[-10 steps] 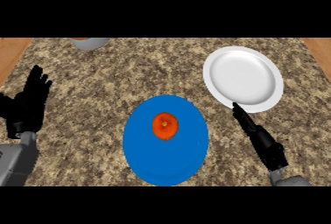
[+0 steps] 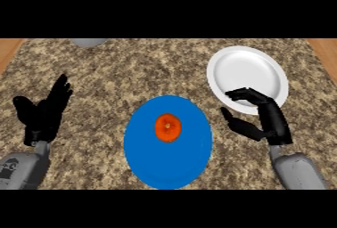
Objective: Pick the squash from the plate and place it in the plate
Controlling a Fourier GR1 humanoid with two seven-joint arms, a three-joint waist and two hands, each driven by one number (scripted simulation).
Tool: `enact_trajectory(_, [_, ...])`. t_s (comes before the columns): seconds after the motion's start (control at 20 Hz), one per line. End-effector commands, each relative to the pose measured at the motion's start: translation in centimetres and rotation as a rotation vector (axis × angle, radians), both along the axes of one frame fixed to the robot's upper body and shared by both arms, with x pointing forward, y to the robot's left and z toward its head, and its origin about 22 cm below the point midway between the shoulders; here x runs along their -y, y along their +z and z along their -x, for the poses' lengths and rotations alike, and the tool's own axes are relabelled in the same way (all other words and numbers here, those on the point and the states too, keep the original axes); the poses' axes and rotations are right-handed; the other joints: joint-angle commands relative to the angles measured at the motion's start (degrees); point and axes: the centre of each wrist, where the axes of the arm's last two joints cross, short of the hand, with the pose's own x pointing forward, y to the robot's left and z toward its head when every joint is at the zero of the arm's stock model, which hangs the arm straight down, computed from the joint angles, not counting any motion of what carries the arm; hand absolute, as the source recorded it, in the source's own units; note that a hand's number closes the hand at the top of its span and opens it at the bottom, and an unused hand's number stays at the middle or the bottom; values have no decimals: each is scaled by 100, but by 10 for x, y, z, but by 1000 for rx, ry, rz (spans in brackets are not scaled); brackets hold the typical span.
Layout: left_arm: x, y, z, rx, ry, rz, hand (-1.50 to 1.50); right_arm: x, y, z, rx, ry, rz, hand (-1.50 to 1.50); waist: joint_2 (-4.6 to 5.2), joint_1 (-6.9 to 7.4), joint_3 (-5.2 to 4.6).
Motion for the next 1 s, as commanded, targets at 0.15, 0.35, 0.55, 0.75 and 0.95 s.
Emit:
enact_trajectory(0.15, [-7, -23, 14, -44, -82, -1, 0, -58, -48, 35, 125, -115, -124, -150, 61, 48, 36])
enact_trajectory(0.35, [14, -8, 6, -43, -69, 6, 0, -60, -50, 45, 80, -6, 75, -150, 54, 45, 35])
enact_trajectory(0.55, [23, -13, 8, -47, -75, 0, 0, -45, -22, 47, 10, 33, 191, -150, 52, 21, 33])
enact_trajectory(0.75, [13, -17, 13, -49, -72, 14, 0, -60, 9, 47, -5, 25, 228, -150, 54, 36, 33])
enact_trajectory(0.95, [19, -20, 2, -37, -77, 11, 0, -92, 10, 46, -87, 71, 321, -150, 60, 41, 33])
